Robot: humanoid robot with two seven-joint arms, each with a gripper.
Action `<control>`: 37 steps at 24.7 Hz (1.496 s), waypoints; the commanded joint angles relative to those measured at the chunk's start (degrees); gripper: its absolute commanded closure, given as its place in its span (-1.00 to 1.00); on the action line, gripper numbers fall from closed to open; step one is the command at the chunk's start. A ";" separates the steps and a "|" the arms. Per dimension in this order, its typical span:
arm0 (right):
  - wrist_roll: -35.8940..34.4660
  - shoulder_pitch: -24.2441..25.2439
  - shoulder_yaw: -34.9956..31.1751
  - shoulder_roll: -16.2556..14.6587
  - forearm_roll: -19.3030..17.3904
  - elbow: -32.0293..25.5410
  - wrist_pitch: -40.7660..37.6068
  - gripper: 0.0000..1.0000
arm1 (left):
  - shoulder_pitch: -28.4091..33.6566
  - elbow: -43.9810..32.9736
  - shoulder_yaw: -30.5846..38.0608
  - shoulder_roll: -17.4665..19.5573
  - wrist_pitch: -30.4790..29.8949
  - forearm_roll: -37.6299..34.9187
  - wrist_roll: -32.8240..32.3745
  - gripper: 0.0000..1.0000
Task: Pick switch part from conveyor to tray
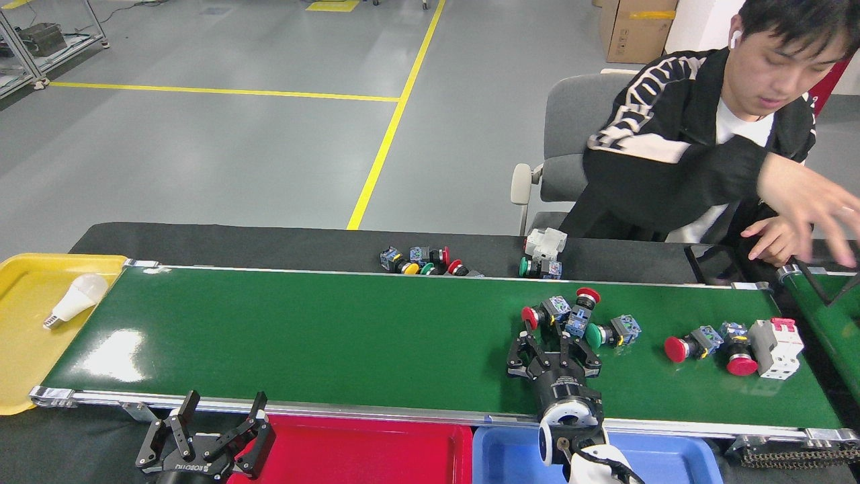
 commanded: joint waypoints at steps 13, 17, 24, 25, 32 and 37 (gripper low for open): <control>0.32 15.31 4.31 -1.72 -0.21 -23.71 -19.76 0.20 | 0.01 -0.67 0.40 0.19 0.10 0.05 0.28 -1.00; 0.76 24.18 4.84 -2.78 -0.21 -29.78 -39.87 -0.22 | 0.09 -0.67 0.40 0.28 0.01 0.05 0.28 -1.00; 5.07 24.54 6.07 0.12 -0.29 -29.60 -40.76 -0.93 | 0.09 -0.67 0.13 0.28 0.01 0.05 0.28 -1.00; 5.07 24.27 5.98 0.56 -0.29 -29.60 -38.92 -0.93 | 0.09 -0.67 0.13 0.28 0.01 0.05 0.28 -1.00; 3.93 20.32 -2.28 0.12 -0.29 -31.01 -15.01 -0.91 | -0.79 -0.67 -3.74 0.45 -3.59 0.05 0.28 -1.00; -6.71 25.85 -9.05 -5.85 -0.38 -31.80 -11.32 -0.92 | -3.60 -0.23 -10.77 0.63 -8.52 -0.38 -0.08 -1.00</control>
